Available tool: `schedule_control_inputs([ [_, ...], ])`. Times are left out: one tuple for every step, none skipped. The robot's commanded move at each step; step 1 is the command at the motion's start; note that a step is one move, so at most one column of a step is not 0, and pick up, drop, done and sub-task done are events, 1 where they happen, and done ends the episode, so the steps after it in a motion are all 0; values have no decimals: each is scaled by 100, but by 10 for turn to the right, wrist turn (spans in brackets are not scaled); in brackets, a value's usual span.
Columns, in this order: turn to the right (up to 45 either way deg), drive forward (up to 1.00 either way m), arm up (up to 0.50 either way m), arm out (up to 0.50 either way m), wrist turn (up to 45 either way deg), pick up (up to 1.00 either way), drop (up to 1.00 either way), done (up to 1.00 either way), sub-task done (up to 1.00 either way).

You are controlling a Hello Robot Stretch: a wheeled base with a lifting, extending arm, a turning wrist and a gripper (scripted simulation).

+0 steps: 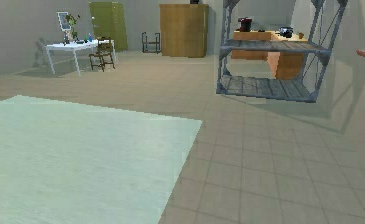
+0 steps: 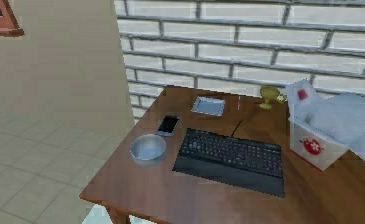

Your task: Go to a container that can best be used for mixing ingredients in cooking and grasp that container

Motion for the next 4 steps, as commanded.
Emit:
schedule_control_inputs([
  [0, 0, 38, 0, 0, 0, 0, 0, 0],
  [0, 0, 0, 30, 0, 0, 0, 0, 0],
  [0, 0, 0, 0, 450, 0, 0, 0, 0],
  [0, 0, 0, 0, 450, 0, 0, 0, 0],
])
